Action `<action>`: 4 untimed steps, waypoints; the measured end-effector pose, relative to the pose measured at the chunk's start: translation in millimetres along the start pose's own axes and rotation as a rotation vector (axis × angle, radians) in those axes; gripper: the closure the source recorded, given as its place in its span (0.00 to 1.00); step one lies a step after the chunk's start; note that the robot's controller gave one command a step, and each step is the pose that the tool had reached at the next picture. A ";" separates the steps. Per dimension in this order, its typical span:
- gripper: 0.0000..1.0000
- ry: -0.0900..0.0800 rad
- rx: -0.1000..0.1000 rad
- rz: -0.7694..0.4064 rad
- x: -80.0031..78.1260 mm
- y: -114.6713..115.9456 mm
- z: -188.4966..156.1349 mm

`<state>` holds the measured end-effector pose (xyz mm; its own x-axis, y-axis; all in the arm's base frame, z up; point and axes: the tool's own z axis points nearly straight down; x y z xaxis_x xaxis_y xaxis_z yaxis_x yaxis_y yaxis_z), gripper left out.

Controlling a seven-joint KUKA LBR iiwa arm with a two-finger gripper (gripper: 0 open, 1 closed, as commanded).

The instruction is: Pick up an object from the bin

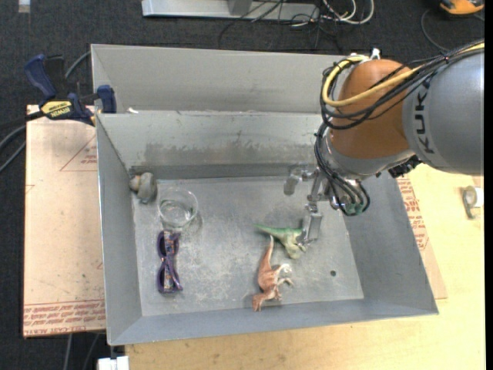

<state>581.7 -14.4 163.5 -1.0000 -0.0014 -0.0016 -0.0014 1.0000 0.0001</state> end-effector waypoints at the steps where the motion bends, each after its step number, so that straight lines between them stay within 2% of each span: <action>1: 0.00 0.000 0.000 0.000 0.0 0.0 0.0; 2: 0.00 0.005 0.000 -0.051 25.7 -36.6 98.2; 3: 1.00 -0.002 -0.001 -0.297 23.5 -24.5 93.5; 4: 1.00 -0.002 -0.001 -0.296 23.6 -24.6 93.5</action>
Offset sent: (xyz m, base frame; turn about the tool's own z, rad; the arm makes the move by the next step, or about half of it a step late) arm -0.0236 -0.0352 -0.0935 -0.0560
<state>558.3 -39.1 70.0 -0.9561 -0.2930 -0.0042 -0.2930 0.9561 0.0006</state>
